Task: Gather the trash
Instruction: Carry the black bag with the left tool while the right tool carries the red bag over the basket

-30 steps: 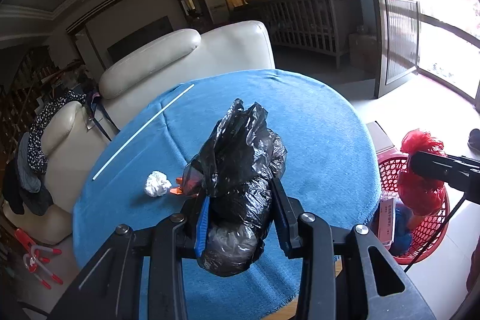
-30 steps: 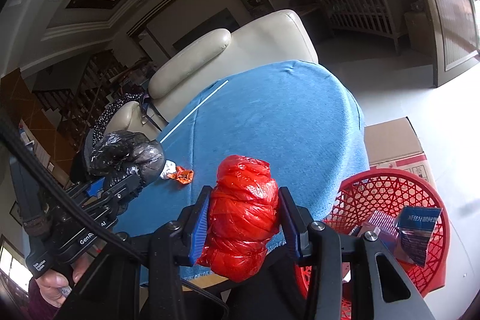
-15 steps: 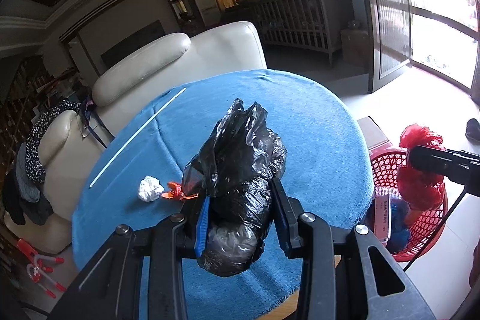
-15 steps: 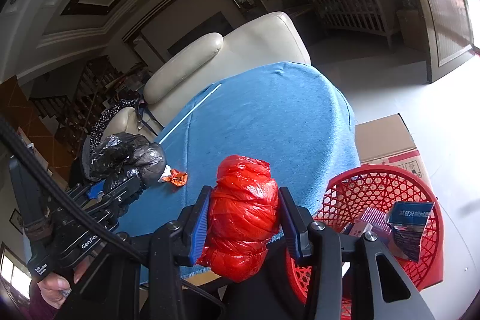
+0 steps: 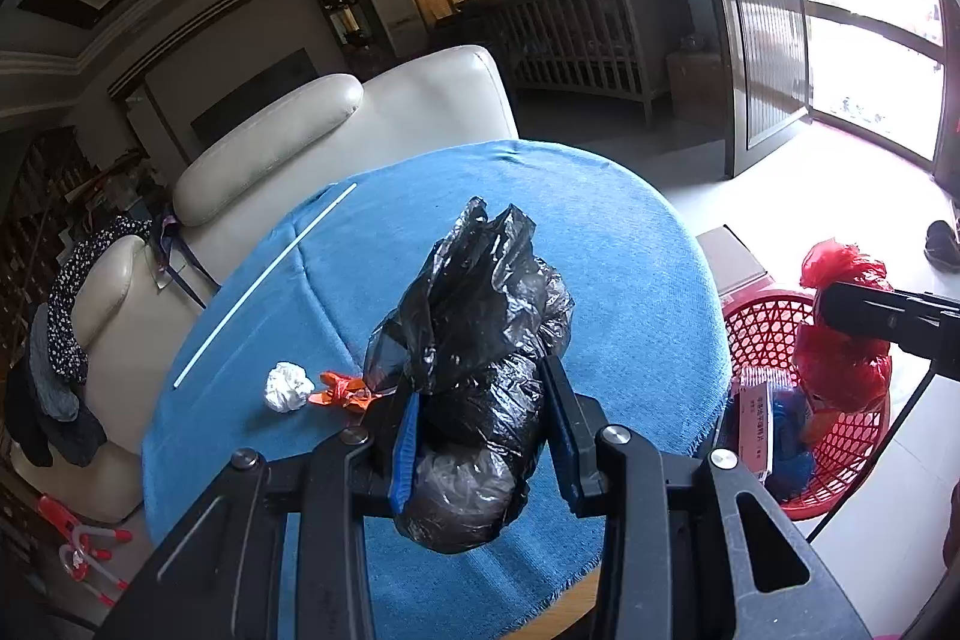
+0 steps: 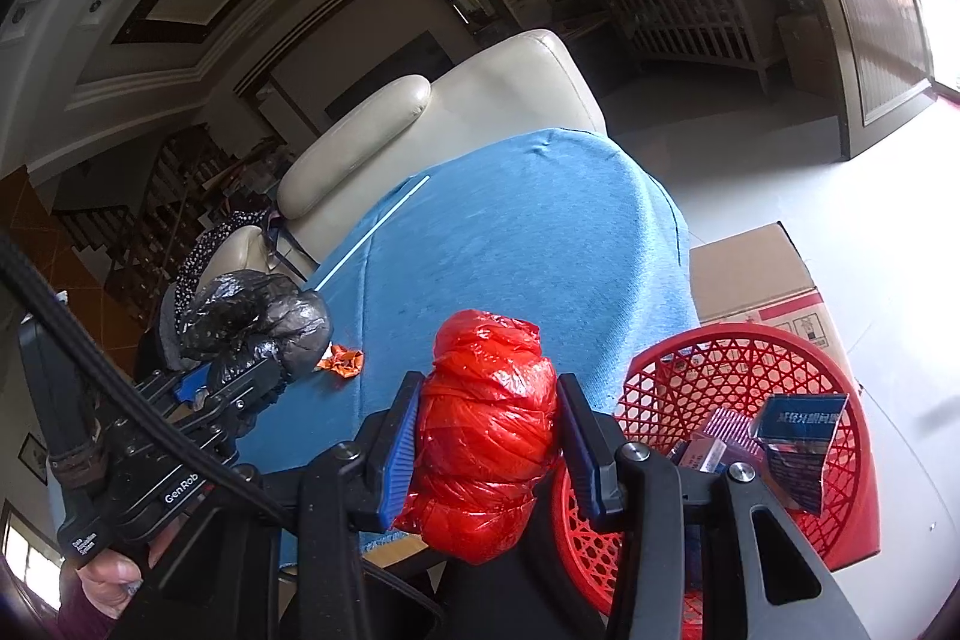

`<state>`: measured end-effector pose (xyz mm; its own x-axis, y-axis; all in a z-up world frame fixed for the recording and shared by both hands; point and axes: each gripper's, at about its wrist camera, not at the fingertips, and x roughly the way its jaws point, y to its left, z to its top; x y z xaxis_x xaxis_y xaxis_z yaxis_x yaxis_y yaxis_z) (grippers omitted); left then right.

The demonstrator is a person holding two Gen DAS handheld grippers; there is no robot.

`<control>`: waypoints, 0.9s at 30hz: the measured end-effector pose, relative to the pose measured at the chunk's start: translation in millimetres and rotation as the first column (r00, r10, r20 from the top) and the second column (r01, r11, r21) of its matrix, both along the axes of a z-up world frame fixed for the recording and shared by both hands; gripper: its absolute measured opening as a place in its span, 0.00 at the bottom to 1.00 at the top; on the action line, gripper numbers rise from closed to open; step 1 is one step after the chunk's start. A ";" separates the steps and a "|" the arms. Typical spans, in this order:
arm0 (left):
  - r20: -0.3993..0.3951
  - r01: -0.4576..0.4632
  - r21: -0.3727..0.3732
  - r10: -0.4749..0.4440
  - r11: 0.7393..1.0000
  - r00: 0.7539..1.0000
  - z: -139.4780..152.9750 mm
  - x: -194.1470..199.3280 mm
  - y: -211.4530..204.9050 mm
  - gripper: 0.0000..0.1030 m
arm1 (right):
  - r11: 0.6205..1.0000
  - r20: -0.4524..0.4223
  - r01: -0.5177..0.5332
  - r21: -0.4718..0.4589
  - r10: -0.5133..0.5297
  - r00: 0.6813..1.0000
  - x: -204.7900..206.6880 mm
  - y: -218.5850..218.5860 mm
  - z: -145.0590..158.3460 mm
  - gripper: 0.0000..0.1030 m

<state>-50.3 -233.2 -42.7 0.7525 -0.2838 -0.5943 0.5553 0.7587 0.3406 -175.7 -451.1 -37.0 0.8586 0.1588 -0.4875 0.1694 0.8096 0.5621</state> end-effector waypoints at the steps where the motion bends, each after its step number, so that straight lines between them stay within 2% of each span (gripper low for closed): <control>1: -0.001 0.002 0.001 -0.002 1.000 1.000 -0.2 -0.2 -0.3 0.38 | 1.000 0.000 0.001 0.001 -0.001 1.000 -0.9 -0.8 -0.4 0.45; 27: 0.008 0.058 0.029 -0.058 0.998 0.998 -4.0 -12.9 -16.7 0.38 | 0.999 0.003 0.038 0.009 -0.038 0.999 -15.7 -9.5 -0.2 0.45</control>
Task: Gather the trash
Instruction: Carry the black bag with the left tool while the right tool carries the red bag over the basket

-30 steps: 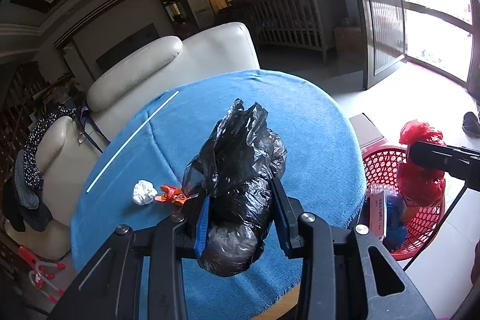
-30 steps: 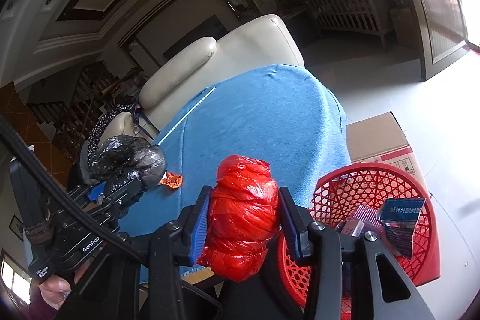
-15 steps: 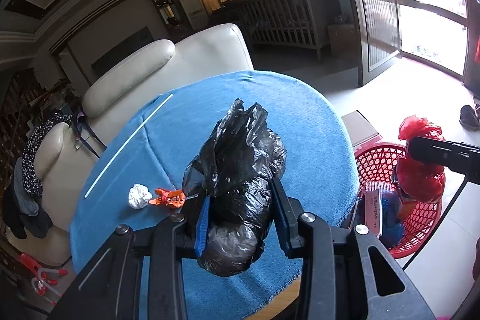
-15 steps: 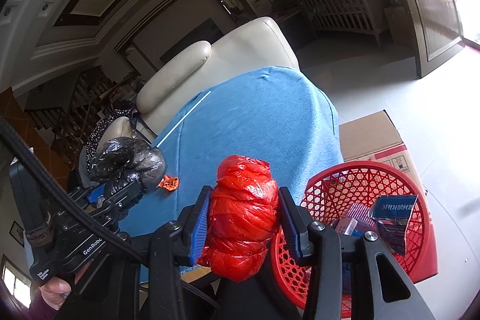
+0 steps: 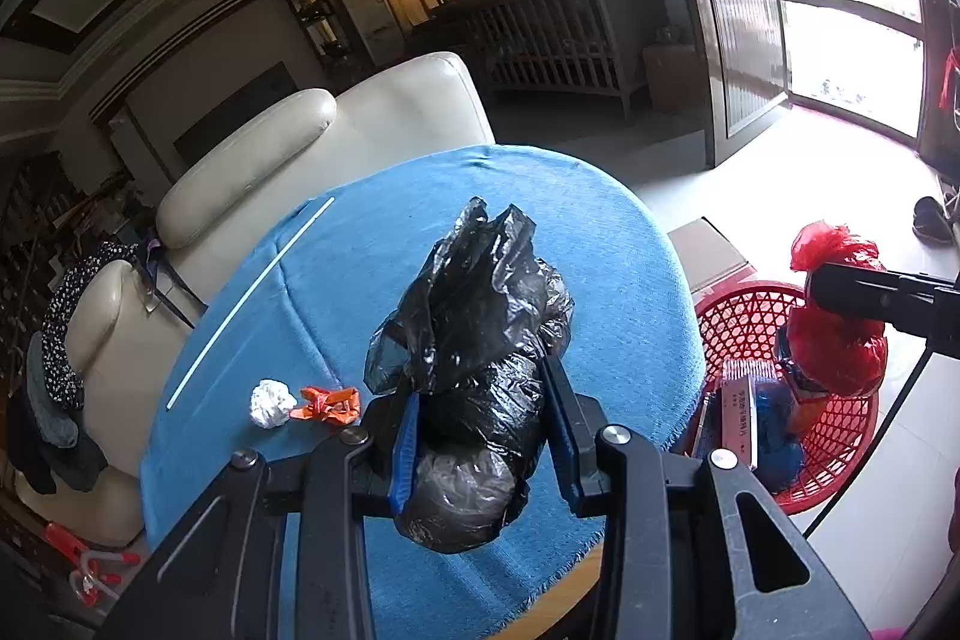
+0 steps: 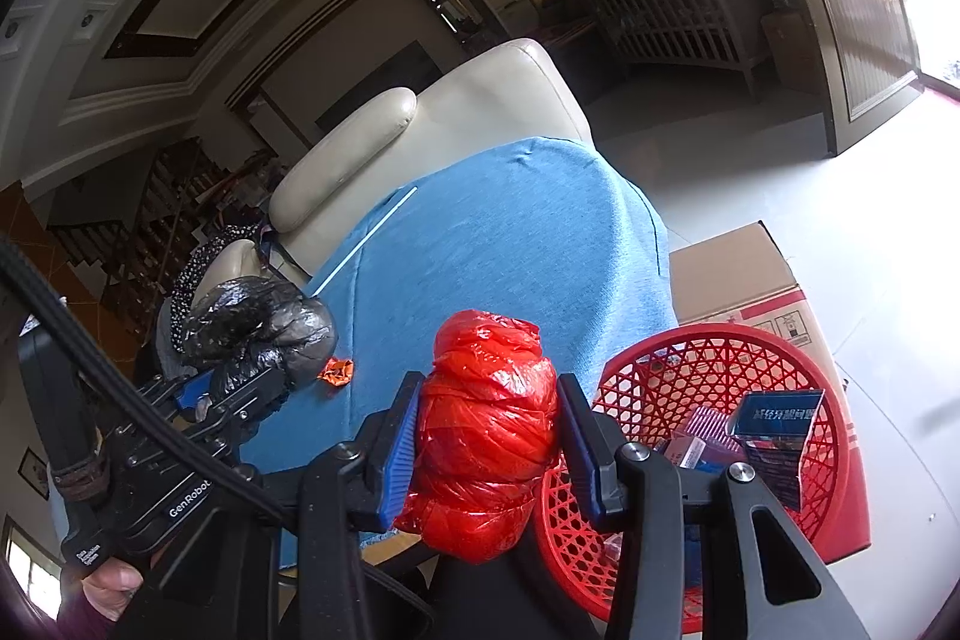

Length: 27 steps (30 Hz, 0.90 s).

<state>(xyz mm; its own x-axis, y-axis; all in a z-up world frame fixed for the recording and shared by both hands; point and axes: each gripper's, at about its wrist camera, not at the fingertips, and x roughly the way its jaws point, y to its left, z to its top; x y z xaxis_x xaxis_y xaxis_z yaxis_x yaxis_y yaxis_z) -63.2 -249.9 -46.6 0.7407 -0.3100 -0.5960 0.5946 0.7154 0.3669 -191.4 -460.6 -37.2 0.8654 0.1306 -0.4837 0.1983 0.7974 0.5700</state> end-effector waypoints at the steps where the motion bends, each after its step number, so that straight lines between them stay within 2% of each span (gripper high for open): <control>1: 0.000 0.002 0.001 -0.002 1.000 1.000 -0.2 -0.4 -0.9 0.38 | 1.000 0.000 0.002 0.000 -0.002 1.000 -1.2 -1.0 0.0 0.45; 27: 0.002 0.072 0.058 -0.072 0.996 0.997 -9.9 -15.2 -32.4 0.38 | 0.997 -0.016 0.069 0.033 -0.069 0.998 -20.7 -18.3 -4.4 0.45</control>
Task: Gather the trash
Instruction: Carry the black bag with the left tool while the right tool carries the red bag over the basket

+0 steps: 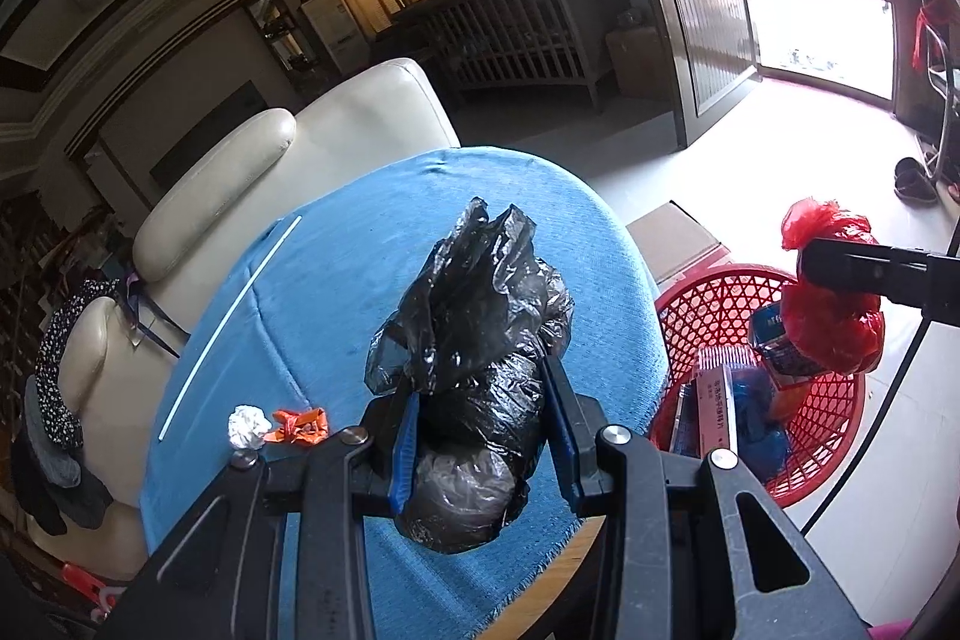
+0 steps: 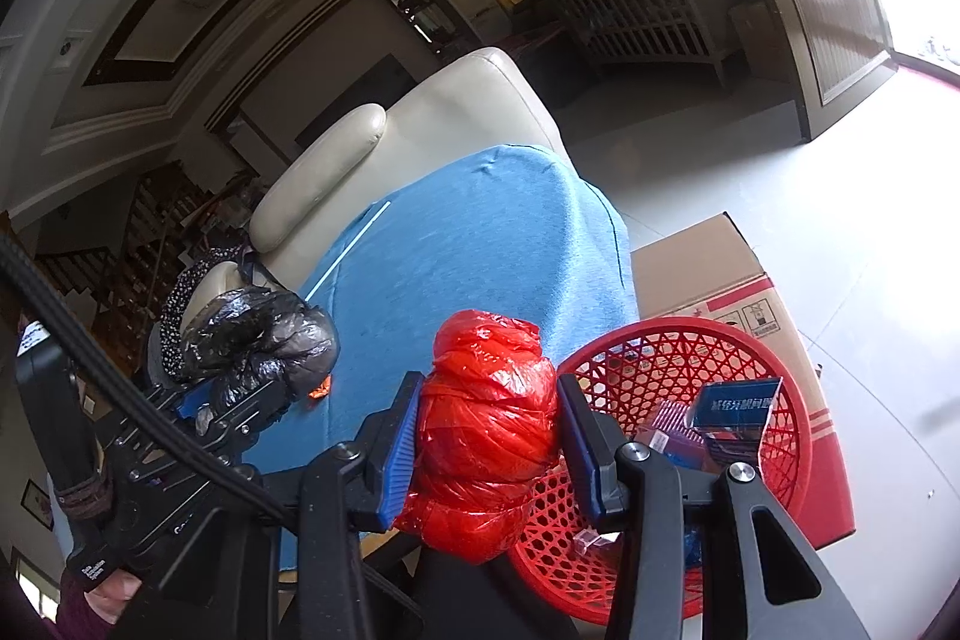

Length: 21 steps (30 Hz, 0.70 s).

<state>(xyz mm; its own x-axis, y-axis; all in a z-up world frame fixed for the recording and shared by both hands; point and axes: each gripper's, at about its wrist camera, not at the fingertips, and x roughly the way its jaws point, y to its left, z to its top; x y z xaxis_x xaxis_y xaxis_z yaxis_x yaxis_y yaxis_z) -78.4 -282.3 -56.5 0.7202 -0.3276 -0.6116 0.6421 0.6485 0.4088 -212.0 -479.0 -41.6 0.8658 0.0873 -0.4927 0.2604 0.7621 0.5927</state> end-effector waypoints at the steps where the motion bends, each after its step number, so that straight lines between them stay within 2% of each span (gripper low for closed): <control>1: -0.001 0.002 0.003 -0.002 1.000 1.000 -0.7 -0.5 -1.2 0.38 | 1.000 0.000 0.001 0.003 -0.001 1.000 -0.3 -1.7 -0.7 0.45; 21: 0.008 0.047 0.040 -0.047 0.998 0.999 -9.3 -10.6 -25.6 0.38 | 0.999 0.002 0.042 0.019 -0.042 0.999 -15.0 -17.7 -4.9 0.45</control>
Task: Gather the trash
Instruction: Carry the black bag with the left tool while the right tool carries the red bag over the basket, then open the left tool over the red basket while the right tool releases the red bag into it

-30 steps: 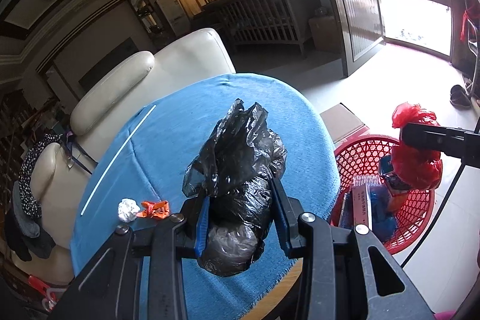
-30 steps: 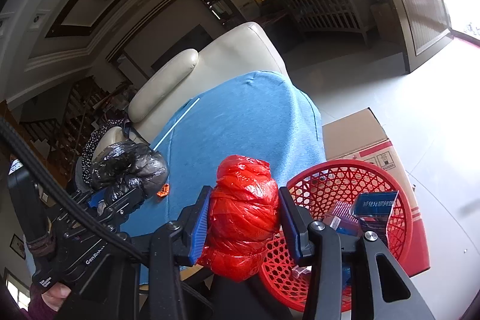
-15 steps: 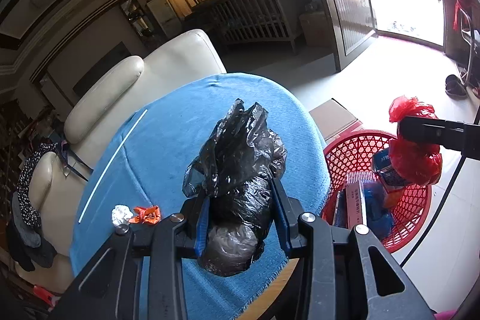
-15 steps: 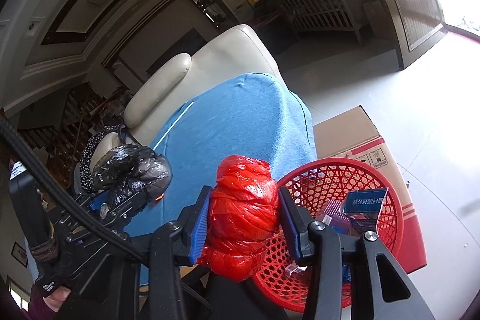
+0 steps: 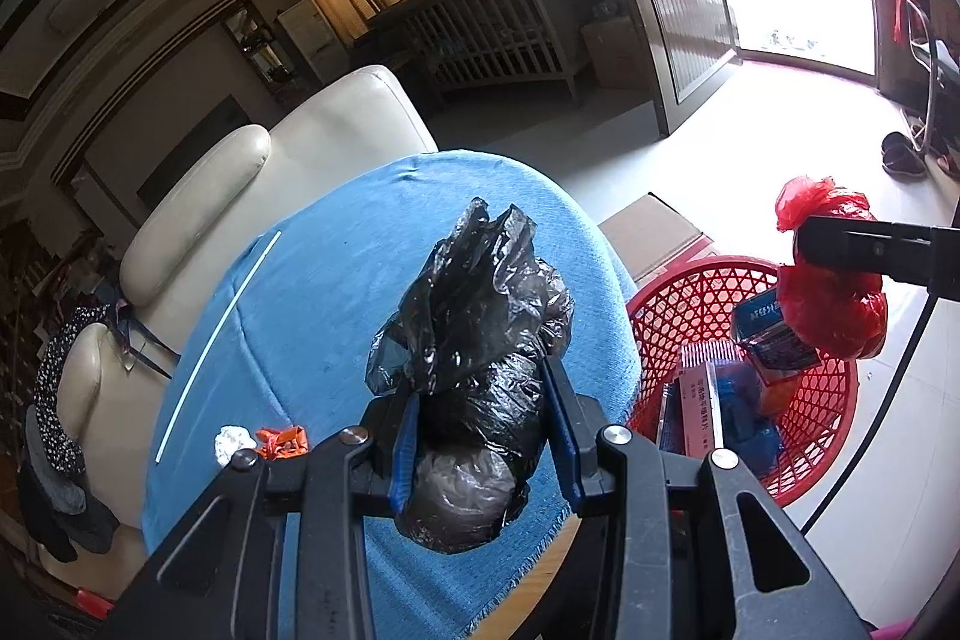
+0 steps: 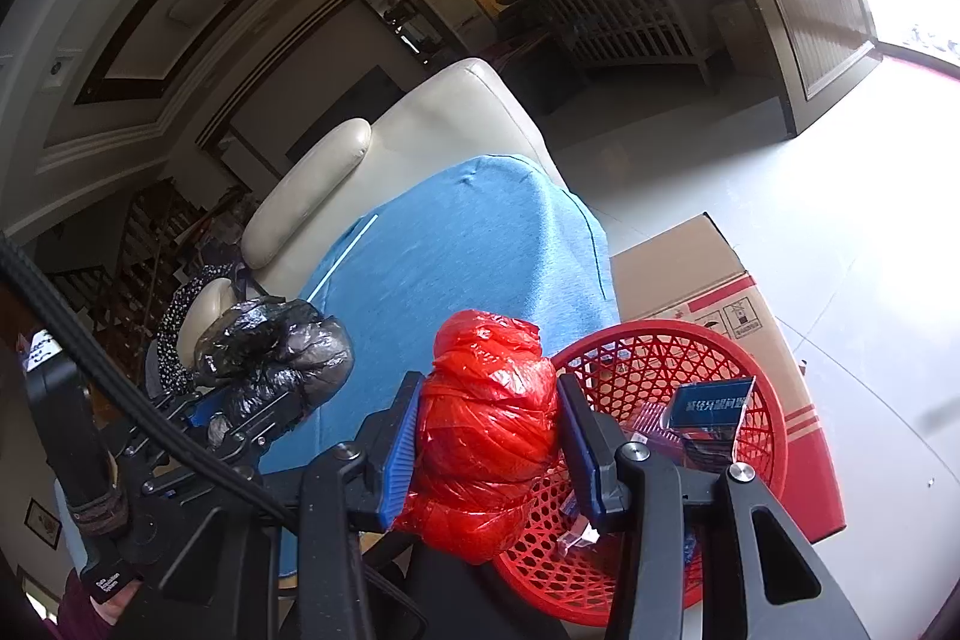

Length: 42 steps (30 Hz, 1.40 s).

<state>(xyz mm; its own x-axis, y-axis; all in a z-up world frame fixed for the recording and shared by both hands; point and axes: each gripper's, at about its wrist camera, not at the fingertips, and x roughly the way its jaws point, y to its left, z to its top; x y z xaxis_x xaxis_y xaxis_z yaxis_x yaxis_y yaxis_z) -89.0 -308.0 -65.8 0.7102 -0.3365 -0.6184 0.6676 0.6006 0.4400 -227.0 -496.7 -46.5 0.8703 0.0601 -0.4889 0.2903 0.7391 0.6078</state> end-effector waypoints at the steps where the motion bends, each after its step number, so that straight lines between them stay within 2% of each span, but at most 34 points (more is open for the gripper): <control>1: -0.001 0.001 0.001 -0.001 1.000 1.000 -0.5 -0.3 -0.8 0.38 | 1.000 0.000 0.004 0.001 -0.004 1.000 -1.1 -1.2 -0.3 0.45; 25: -0.019 0.066 0.045 -0.065 0.997 0.998 -14.5 -13.7 -20.1 0.39 | 0.997 -0.037 0.063 0.043 -0.061 0.997 -13.5 -20.5 -12.9 0.45; 42: -0.045 0.118 0.030 -0.116 0.993 0.992 -21.1 -21.8 -39.5 0.40 | 0.992 -0.051 0.112 0.063 -0.109 0.993 -25.6 -35.1 -19.0 0.46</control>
<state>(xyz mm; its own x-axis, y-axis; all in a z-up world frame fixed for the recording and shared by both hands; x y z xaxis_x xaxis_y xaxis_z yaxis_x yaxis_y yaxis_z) -110.7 -347.4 -86.9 0.6397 -0.3946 -0.6596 0.7511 0.5030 0.4276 -252.6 -531.8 -65.5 0.8491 -0.0019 -0.5282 0.3980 0.6598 0.6374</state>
